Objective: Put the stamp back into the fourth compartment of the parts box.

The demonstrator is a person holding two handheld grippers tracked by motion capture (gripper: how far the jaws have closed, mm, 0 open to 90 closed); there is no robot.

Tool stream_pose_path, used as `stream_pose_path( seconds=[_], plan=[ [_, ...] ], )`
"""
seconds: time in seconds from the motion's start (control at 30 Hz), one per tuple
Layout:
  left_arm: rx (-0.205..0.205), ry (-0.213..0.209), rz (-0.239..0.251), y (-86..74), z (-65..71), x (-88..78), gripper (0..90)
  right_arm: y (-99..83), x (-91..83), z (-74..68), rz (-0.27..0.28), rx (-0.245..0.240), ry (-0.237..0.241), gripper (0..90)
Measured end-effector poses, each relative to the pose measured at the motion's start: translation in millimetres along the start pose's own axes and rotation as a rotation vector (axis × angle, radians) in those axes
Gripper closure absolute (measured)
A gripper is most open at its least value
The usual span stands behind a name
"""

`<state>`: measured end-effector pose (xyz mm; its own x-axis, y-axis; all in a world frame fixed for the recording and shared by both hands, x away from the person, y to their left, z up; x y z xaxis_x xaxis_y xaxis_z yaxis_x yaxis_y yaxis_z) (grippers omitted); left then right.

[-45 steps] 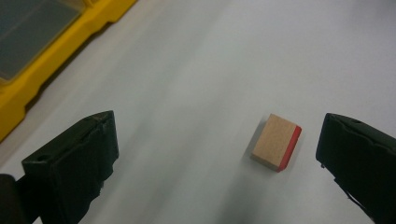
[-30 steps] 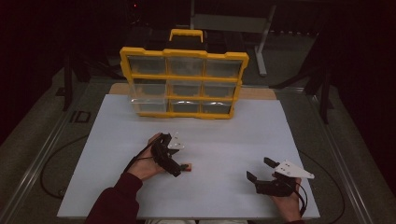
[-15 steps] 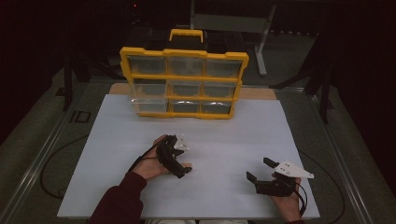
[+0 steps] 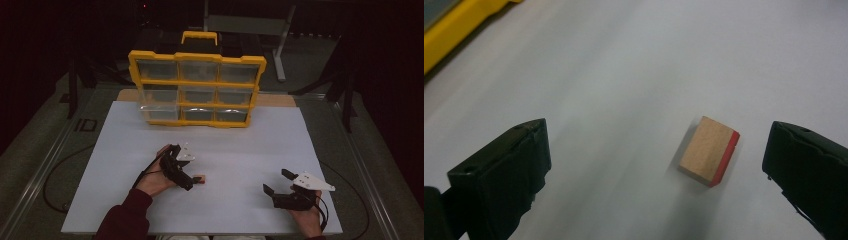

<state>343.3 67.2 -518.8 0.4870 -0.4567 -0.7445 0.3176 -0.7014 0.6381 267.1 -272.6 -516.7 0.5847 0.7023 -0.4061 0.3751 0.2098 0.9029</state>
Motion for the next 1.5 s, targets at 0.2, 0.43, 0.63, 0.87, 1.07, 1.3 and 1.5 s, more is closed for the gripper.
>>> stream_pose_path(
  seconds=[0.2,0.43,0.63,0.87,1.07,1.3,1.5],
  plan=[
    [0.051,-0.064,-0.110,-2.2,12.0,14.6,9.9,0.0,-1.1,0.6,0.003,0.001,0.000,8.9],
    [0.109,-0.081,-0.142,3.9,23.6,23.0,39.3,0.1,-1.7,0.8,0.002,0.003,-0.001,8.8],
    [0.114,-0.113,-0.161,7.1,23.5,23.3,61.8,0.2,-2.1,1.3,0.004,0.002,-0.003,8.9],
    [0.117,-0.100,-0.187,7.2,20.0,21.2,66.3,0.2,-2.2,1.1,0.004,0.003,-0.002,8.9],
    [0.096,-0.099,-0.174,9.9,18.0,15.8,66.4,0.2,-1.9,1.2,0.003,0.002,-0.002,8.9],
    [0.084,-0.081,-0.148,17.0,14.0,8.0,66.4,0.1,-2.0,0.8,0.002,0.004,0.000,8.8],
    [0.067,-0.067,-0.122,22.2,7.7,-0.4,66.4,0.2,-1.4,0.7,0.002,0.003,0.002,8.9]
  ],
)
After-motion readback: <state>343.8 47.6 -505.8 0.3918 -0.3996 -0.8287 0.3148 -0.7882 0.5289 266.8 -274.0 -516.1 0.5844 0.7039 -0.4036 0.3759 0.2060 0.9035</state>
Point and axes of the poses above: each handheld gripper's, and its own axes: x roughly forward along the jaws, y roughly out of its top, z roughly to its right, the point moved 4 cm from there along x, roughly forward along the jaws, and after that the axes turned 10 degrees about y, right-handed, at the moved point
